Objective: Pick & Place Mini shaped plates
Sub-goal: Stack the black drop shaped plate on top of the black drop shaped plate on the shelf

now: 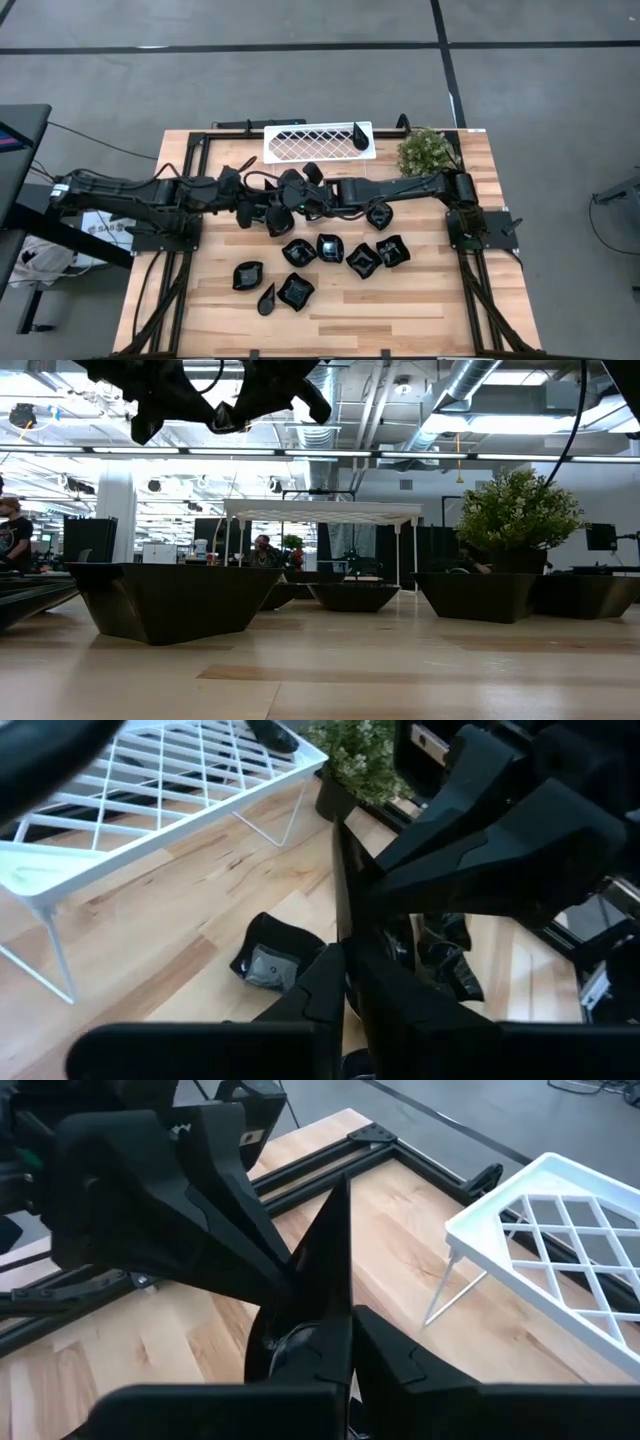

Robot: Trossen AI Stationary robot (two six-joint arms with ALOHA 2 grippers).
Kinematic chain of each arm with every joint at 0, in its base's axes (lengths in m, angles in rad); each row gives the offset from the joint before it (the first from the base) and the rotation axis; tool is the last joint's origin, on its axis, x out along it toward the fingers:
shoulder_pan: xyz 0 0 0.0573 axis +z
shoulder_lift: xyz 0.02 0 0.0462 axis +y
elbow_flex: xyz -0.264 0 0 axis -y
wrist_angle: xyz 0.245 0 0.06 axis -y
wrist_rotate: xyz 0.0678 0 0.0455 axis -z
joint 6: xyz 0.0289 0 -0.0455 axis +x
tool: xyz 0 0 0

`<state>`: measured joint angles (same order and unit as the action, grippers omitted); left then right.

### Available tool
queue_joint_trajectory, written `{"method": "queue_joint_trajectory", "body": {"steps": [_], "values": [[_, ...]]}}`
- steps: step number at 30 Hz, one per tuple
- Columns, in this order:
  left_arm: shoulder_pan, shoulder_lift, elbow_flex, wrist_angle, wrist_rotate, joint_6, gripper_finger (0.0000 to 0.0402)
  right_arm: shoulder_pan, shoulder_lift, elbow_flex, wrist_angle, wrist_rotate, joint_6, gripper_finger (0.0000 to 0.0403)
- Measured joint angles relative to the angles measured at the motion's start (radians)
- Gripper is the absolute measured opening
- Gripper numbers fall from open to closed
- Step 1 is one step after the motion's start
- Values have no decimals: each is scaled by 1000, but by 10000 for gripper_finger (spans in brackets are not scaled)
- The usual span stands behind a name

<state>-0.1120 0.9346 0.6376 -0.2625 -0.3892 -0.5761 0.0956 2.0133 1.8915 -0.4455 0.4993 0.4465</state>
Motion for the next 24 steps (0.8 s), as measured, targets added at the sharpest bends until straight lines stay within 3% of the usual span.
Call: {"method": "queue_joint_trajectory", "body": {"steps": [10, 24], "values": [[0, -85, 1, 20, 11, 23, 85, 3, -2, 3, 11, -26, -5, 1], [1, -142, 1, 5, 19, 23, 90, -55, -101, 2, -90, -16, -11, 1]]}}
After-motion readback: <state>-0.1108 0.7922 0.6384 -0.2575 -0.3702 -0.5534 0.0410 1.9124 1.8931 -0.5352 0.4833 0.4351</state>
